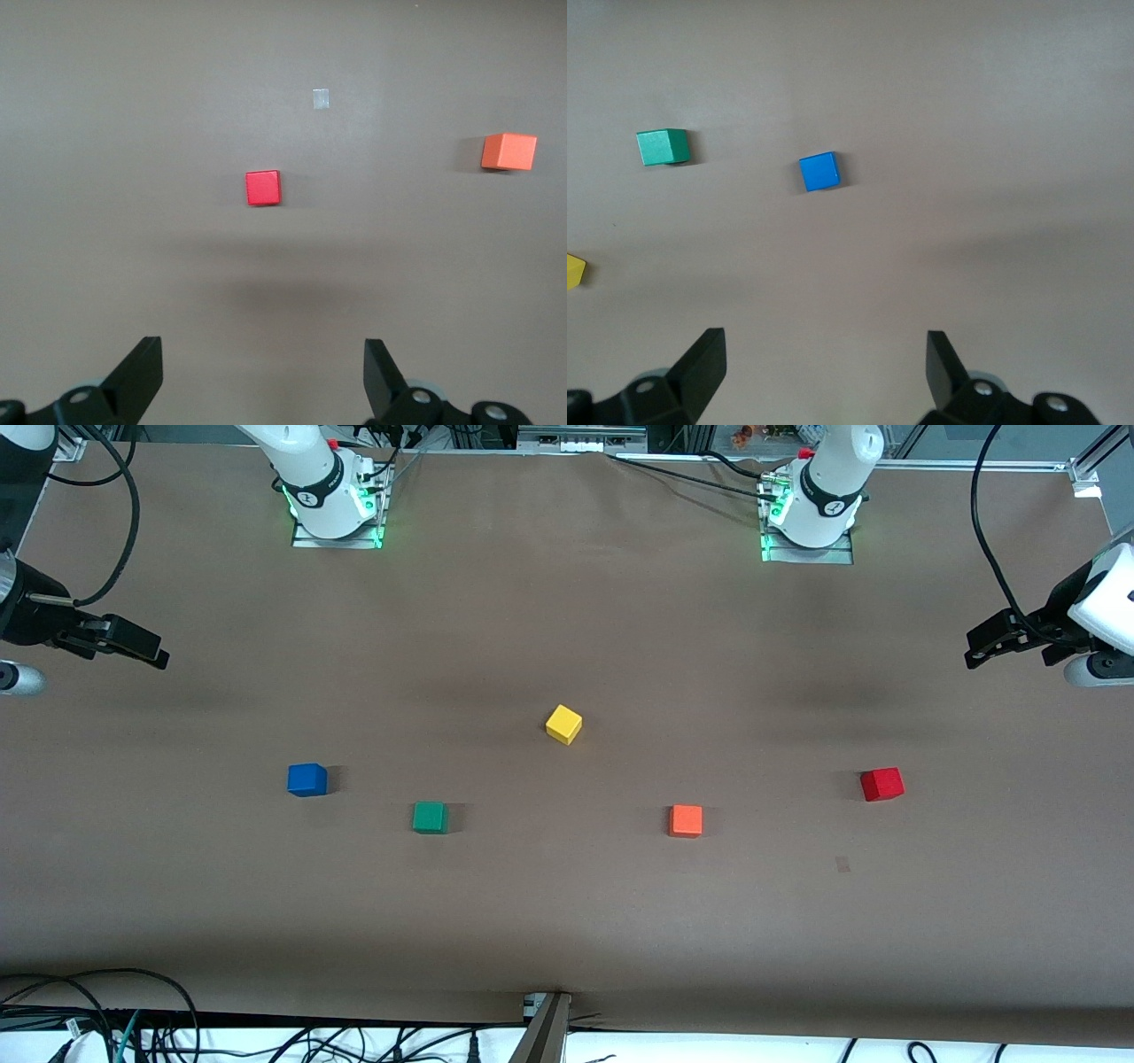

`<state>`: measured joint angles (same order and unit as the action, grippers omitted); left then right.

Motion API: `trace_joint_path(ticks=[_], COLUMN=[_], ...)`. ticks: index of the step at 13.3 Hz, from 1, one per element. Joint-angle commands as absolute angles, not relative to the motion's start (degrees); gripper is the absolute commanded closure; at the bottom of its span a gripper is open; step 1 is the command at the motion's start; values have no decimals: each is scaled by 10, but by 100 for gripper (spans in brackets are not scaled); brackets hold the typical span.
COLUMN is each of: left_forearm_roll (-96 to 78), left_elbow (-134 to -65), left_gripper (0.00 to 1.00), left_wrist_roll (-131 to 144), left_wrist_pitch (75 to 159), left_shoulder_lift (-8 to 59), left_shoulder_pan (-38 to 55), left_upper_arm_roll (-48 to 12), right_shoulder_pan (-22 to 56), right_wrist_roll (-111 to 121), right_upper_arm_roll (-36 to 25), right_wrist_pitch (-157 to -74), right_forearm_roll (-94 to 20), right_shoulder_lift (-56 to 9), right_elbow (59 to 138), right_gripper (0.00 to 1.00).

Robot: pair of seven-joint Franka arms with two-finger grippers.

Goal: Pass red block to right arm, stack on blue

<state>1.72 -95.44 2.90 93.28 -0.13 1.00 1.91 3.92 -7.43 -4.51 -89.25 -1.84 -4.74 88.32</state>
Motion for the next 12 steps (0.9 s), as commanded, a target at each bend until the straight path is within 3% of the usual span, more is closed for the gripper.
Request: trace_joint_path(ticks=[1, 12], left_forearm_roll=[5, 10], left_elbow=[-933, -926], left_gripper=[0, 0], left_wrist_roll=[30, 26], left_wrist_pitch=[913, 890], left_shoulder_lift=[9, 43], left_shoulder_pan=[14, 14], left_upper_arm_roll=[23, 24], right_shoulder_pan=[34, 33], right_wrist_roll=[-74, -74], right_upper_arm_roll=[-41, -41], right_wrist_pitch=[-882, -886], right_forearm_roll=[-14, -14], right_shoulder_lift=[-51, -52], right_elbow=[871, 871], right_gripper=[0, 0])
